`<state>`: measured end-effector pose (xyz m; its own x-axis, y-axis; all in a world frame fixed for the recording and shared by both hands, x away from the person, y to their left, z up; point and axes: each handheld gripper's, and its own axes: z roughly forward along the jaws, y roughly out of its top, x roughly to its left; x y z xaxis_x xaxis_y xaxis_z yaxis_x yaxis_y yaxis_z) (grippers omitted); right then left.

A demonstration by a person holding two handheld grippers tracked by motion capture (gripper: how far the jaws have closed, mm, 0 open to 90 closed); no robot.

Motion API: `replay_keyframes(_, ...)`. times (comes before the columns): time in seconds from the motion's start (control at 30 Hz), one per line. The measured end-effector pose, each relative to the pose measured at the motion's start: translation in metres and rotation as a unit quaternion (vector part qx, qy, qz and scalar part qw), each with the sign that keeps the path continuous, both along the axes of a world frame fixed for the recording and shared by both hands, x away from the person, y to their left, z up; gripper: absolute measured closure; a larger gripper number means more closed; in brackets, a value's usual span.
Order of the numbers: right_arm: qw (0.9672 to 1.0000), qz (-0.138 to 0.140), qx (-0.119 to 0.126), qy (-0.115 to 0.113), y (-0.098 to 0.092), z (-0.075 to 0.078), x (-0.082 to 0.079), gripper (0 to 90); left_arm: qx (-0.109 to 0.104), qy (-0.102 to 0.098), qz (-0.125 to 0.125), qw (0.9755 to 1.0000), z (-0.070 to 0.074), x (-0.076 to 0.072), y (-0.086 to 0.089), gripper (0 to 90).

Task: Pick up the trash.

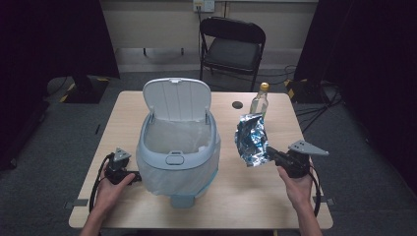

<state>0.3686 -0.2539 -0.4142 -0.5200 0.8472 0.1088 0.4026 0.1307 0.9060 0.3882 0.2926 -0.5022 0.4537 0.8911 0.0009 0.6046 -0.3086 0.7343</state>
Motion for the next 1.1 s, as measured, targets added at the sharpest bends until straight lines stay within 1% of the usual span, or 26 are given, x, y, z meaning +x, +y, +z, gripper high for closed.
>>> replay_keyframes(0.13,0.9998,0.003,0.01,-0.016,0.001,0.012,-0.005,90.0,0.0,0.0,0.0,1.0,0.0,0.0,0.0,11.4)
replay_keyframes(0.33,0.9991,0.006,0.023,-0.034,-0.002,0.023,-0.011,90.0,0.0,0.0,0.0,1.0,0.0,0.0,0.0,11.4)
replay_keyframes(0.37,0.9991,0.005,0.023,-0.037,-0.002,0.025,-0.012,90.0,0.0,0.0,0.0,1.0,0.0,0.0,0.0,11.4)
replay_keyframes(0.47,0.9983,0.011,0.032,-0.048,-0.001,0.033,-0.014,90.0,0.0,0.0,0.0,1.0,0.0,0.0,0.0,11.4)
replay_keyframes(0.5,0.998,0.013,0.033,-0.052,0.0,0.036,-0.015,90.0,0.0,0.0,0.0,1.0,0.0,0.0,0.0,11.4)
replay_keyframes(0.6,0.9963,0.022,0.051,-0.065,0.0,0.046,-0.02,90.0,0.0,0.0,0.0,1.0,0.0,0.0,0.0,11.4)
replay_keyframes(0.8,0.994,0.033,0.061,-0.084,0.002,0.058,-0.027,90.0,0.0,0.0,0.0,1.0,0.0,0.0,0.0,11.4)
replay_keyframes(1.1,0.9902,0.036,0.08,-0.109,0.004,0.075,-0.033,90.0,0.0,0.0,0.001,1.0,0.0,0.0,0.0,11.4)
